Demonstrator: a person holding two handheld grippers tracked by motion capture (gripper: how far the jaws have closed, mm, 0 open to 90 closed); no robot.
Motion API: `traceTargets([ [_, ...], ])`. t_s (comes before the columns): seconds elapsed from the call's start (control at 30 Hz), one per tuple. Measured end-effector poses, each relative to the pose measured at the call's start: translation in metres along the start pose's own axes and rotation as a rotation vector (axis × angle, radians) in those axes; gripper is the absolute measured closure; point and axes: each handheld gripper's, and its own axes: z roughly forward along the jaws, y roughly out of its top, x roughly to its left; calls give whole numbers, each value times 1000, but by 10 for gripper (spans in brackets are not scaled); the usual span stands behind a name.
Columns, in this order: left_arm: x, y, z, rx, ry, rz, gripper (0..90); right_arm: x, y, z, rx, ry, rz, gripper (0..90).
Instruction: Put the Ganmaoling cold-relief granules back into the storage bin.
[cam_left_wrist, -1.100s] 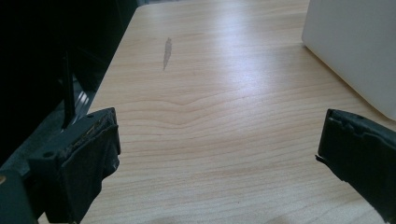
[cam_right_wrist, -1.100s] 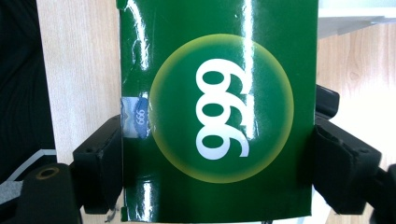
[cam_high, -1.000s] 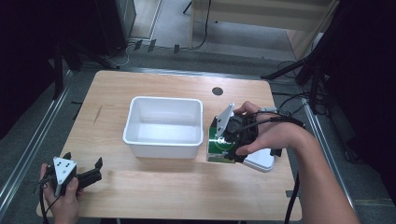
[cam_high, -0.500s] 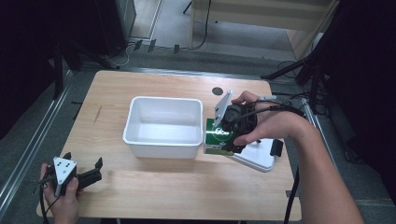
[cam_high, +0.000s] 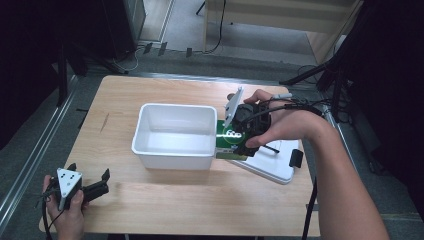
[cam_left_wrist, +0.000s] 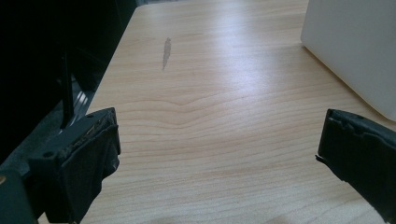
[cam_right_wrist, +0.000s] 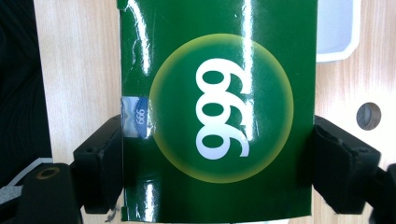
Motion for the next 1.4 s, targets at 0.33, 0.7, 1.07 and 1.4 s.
traceTargets([
  [0.33,0,0,0,-3,0,-1,0,-8,14,1,-4,2,-9,165],
  [0.7,1,0,0,-2,-4,-4,0,-18,31,2,-20,-1,-20,165],
  [1.07,1,0,0,-3,-6,-5,0,-25,46,8,-20,-3,-51,165],
  [1.4,1,0,-1,-5,-10,-8,0,-36,56,16,-41,-18,-53,165],
])
